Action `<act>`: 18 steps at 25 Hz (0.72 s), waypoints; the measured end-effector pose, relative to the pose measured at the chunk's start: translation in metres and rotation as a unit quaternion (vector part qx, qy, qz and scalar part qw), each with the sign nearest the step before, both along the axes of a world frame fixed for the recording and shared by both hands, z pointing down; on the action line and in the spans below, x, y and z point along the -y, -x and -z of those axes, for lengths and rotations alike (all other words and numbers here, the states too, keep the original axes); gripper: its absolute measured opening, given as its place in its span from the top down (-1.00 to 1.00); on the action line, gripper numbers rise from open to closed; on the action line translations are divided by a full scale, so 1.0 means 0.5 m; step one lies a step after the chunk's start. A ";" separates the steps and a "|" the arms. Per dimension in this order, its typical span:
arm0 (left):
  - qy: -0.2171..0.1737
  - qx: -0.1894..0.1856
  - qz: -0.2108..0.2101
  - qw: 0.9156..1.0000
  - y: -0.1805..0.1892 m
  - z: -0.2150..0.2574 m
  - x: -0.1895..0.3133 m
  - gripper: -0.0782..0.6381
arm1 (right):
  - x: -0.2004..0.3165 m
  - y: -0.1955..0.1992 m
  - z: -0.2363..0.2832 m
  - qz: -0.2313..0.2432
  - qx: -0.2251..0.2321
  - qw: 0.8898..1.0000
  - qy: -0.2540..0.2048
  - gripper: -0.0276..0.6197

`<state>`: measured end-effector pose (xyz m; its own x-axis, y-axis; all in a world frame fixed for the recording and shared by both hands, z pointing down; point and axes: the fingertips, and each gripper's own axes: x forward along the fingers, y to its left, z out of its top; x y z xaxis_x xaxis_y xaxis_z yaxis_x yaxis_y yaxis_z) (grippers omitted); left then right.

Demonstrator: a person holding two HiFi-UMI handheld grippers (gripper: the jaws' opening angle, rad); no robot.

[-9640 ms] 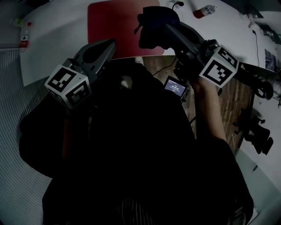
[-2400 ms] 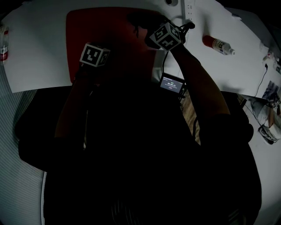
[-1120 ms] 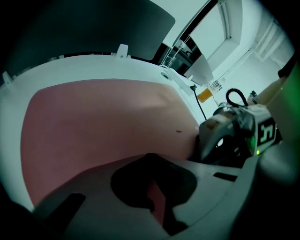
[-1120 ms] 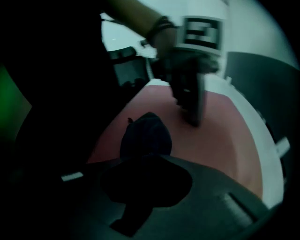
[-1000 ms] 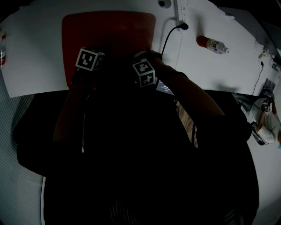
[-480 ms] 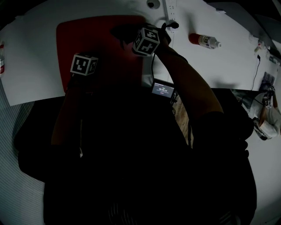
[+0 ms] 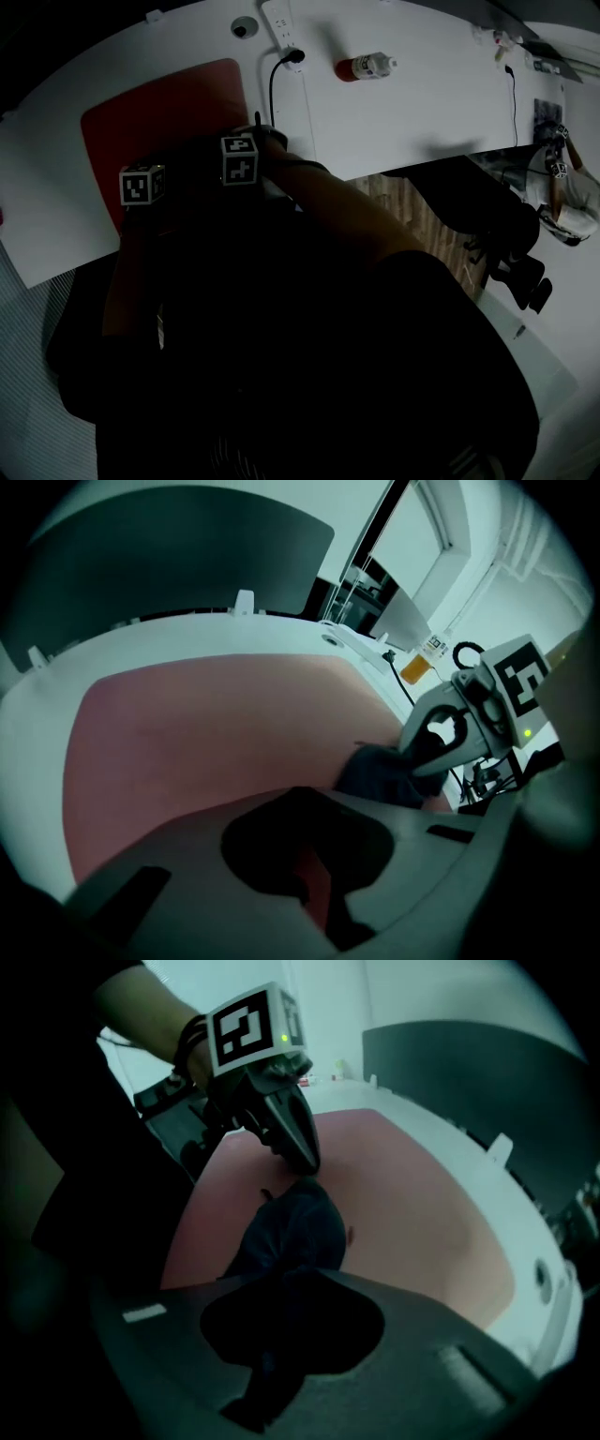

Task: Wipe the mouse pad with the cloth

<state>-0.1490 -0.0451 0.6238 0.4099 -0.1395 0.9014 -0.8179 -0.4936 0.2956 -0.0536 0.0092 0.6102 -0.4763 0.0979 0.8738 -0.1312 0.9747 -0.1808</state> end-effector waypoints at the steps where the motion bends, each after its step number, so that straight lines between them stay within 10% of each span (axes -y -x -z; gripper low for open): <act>1: -0.011 -0.002 0.007 1.000 0.000 -0.001 0.003 0.76 | -0.012 -0.002 0.000 -0.020 0.001 1.000 0.024 0.79; 4: -0.005 -0.008 0.026 1.000 -0.003 -0.006 0.002 0.76 | -0.006 -0.046 0.014 -0.138 0.005 0.985 0.100 0.79; 7: 0.021 -0.010 -0.006 1.000 -0.013 0.016 -0.013 0.76 | 0.060 -0.040 0.118 -0.249 0.129 0.952 0.124 0.79; 12: -0.067 -0.099 -0.030 0.992 -0.087 0.199 0.061 0.76 | 0.154 -0.108 0.353 -0.321 0.247 0.913 0.052 0.80; 18: -0.183 -0.231 0.002 0.955 -0.166 0.490 0.141 0.76 | 0.209 -0.228 0.628 -0.393 0.356 0.847 -0.045 0.80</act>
